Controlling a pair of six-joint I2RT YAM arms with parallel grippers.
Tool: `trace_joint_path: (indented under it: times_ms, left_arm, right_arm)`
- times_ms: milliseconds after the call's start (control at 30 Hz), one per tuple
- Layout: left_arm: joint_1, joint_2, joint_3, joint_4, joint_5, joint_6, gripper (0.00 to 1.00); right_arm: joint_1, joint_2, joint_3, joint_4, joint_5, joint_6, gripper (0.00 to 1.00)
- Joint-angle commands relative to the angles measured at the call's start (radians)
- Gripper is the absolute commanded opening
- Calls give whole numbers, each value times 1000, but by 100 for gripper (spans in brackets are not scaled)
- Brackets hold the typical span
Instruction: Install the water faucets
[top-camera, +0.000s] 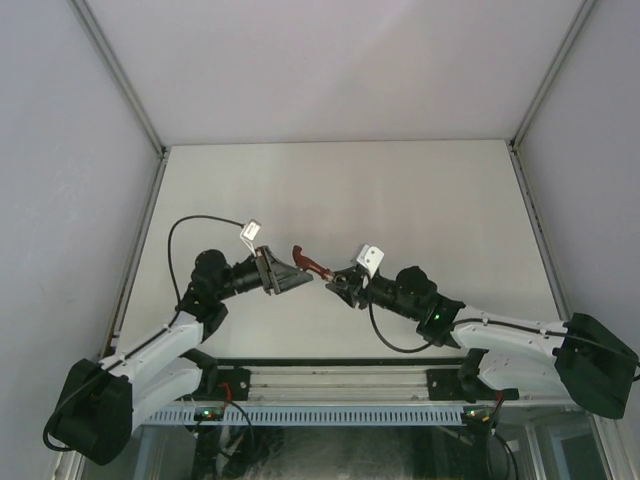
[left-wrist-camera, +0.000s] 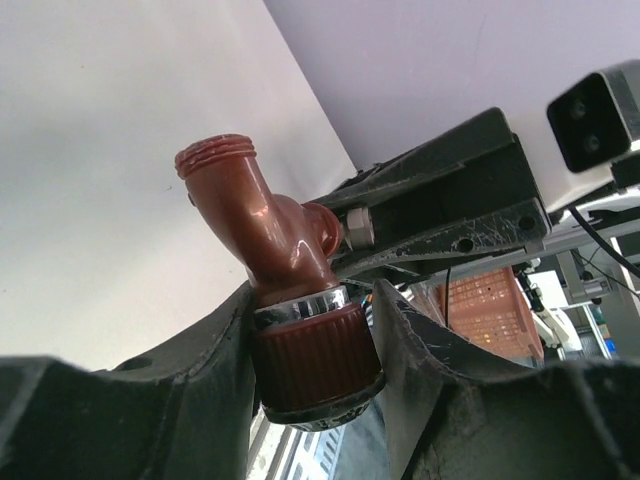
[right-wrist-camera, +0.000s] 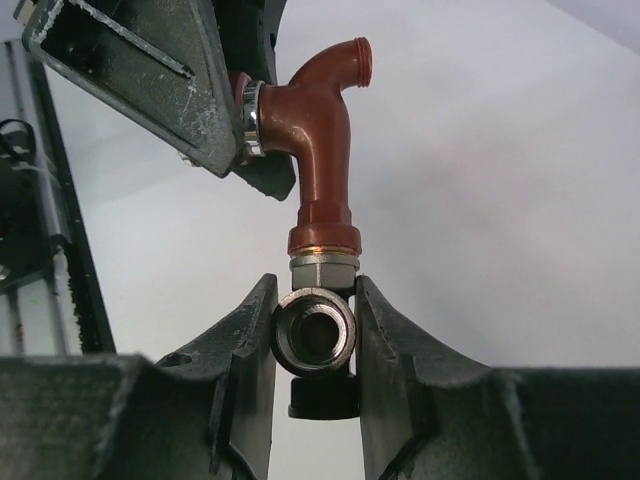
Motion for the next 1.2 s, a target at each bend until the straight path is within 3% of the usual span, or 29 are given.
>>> trace_joint_path:
  times_ms: [0, 267, 500, 533, 600, 667, 733, 867, 1167]
  left_arm:
    - [13, -6, 33, 125, 53, 37, 0]
    - [-5, -6, 49, 135, 76, 62, 0]
    - [-12, 0, 50, 134, 76, 75, 0]
    - [-12, 2, 49, 134, 74, 73, 5]
    - [-12, 5, 50, 127, 62, 66, 35]
    - [-12, 1, 52, 101, 42, 67, 49]
    - [-12, -11, 56, 68, 15, 76, 68]
    - [-12, -63, 76, -92, -107, 147, 97]
    - [-10, -191, 143, -497, -379, 354, 100]
  right_arm:
    - [-87, -71, -5, 73, -128, 194, 0]
    - [-196, -60, -6, 128, -321, 388, 0]
    - [-216, -36, -9, 170, -368, 460, 0]
    - [-215, -38, -9, 172, -370, 452, 0]
    - [-192, -53, -9, 135, -322, 378, 0]
    - [-156, -77, -3, 52, -214, 282, 0]
    - [-152, -87, -1, -17, -147, 230, 0]
    - [-150, -75, -8, -112, -50, 157, 0]
    - [-139, 45, -50, -76, 47, 141, 0]
